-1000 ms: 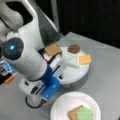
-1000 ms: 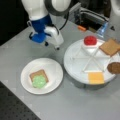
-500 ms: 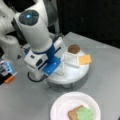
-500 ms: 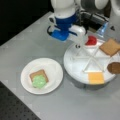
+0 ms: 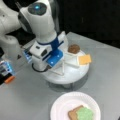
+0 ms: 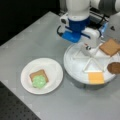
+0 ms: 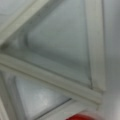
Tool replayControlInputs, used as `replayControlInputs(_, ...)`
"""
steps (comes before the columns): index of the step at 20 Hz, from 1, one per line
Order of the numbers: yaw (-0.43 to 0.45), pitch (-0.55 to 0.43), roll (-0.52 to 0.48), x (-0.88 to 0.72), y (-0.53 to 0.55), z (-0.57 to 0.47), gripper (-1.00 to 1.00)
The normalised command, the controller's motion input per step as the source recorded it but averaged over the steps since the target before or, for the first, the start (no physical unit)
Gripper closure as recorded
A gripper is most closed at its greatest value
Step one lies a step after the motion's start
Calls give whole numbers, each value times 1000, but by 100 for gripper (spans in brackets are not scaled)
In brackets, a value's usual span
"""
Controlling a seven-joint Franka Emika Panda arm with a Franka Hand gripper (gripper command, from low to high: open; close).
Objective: Ingredient selection for cheeseburger or sandwich
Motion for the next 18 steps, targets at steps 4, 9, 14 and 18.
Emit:
replayControlInputs(4,69,-129,-218,-180,176,-83,-100)
replayControlInputs(9,147,-117,-147,-189,47,-132,-100)
replayControlInputs(14,207,-138,-133,-175,138,-202,-100)
replayControlInputs(18,230,-174,-164,-147,180,-200,-100)
